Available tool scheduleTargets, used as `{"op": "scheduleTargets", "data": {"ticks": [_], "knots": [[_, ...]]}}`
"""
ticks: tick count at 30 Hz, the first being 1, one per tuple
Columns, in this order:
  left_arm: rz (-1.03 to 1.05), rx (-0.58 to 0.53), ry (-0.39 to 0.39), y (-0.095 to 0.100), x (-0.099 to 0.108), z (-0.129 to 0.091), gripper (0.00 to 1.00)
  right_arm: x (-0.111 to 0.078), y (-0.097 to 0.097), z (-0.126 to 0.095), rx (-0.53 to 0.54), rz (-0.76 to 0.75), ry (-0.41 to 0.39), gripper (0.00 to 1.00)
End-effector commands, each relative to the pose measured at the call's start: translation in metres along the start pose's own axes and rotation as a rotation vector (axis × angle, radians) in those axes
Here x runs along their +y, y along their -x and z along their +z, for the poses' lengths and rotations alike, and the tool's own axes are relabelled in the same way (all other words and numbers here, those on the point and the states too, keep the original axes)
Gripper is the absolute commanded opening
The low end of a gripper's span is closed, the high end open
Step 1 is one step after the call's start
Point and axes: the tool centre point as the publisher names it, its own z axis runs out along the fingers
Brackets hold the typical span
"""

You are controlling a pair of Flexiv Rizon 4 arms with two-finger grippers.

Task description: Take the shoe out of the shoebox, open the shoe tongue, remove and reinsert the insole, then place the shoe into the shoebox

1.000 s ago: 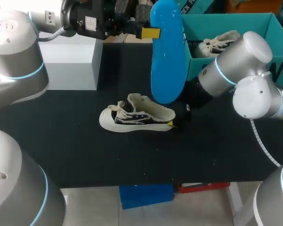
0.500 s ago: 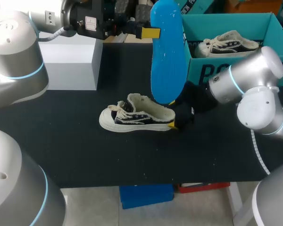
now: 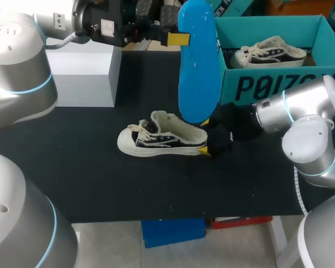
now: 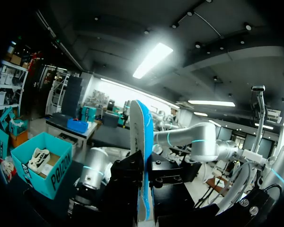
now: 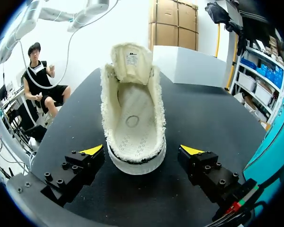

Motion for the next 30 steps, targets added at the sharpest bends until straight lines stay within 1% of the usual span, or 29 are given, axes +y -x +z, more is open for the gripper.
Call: {"op": "scheduleTargets", "data": {"ticks": [1, 7, 10, 11, 13, 14, 16, 20, 21, 23, 25, 27, 28, 30], "knots": [[0.001, -0.003, -0.002, 0.0, 0.001, 0.001, 0.0, -0.005, 0.001, 0.002, 0.003, 0.003, 0.071, 1.0], [0.001, -0.003, -0.002, 0.0, 0.001, 0.001, 0.0, -0.006, 0.002, 0.002, 0.005, 0.002, 0.076, 1.0], [0.001, -0.003, -0.002, 0.0, 0.001, 0.001, 0.0, -0.005, 0.004, -0.001, 0.0, -0.013, 0.022, 1.0], [0.001, -0.003, -0.002, 0.0, 0.001, 0.001, 0.0, -0.005, 0.005, -0.003, 0.0, -0.019, -0.014, 1.0], [0.001, -0.003, -0.002, 0.0, 0.001, 0.001, 0.0, -0.006, 0.007, -0.008, 0.0, -0.03, -0.058, 1.0], [0.001, -0.003, -0.002, 0.0, 0.001, 0.001, 0.0, -0.006, 0.008, -0.01, 0.0, -0.037, -0.106, 1.0], [0.001, -0.003, -0.002, 0.0, 0.001, 0.001, 0.0, -0.005, 0.01, -0.018, -0.005, -0.042, -0.138, 1.0], [0.001, -0.003, -0.002, 0.0, 0.001, 0.001, 0.0, -0.002, 0.014, -0.03, -0.015, -0.049, -0.292, 1.0], [0.001, -0.003, -0.002, 0.0, 0.001, 0.001, 0.0, -0.002, 0.015, -0.032, -0.014, -0.038, -0.319, 1.0], [0.001, -0.003, -0.002, 0.0, 0.001, 0.001, 0.0, -0.001, 0.016, -0.035, -0.023, -0.026, -0.421, 1.0], [0.001, -0.003, -0.002, 0.0, 0.001, 0.001, 0.0, 0.001, 0.017, -0.037, -0.025, -0.017, -0.483, 1.0], [0.001, -0.003, -0.002, 0.0, 0.001, 0.001, 0.0, 0.004, 0.018, -0.039, -0.051, -0.022, -0.614, 1.0], [0.001, -0.003, -0.002, 0.0, 0.001, 0.001, 0.0, 0.007, 0.018, -0.038, -0.054, -0.027, -0.655, 1.0], [0.001, -0.003, -0.002, 0.0, 0.001, 0.001, 0.0, 0.013, 0.018, -0.036, -0.059, -0.028, -0.696, 1.0]]}}
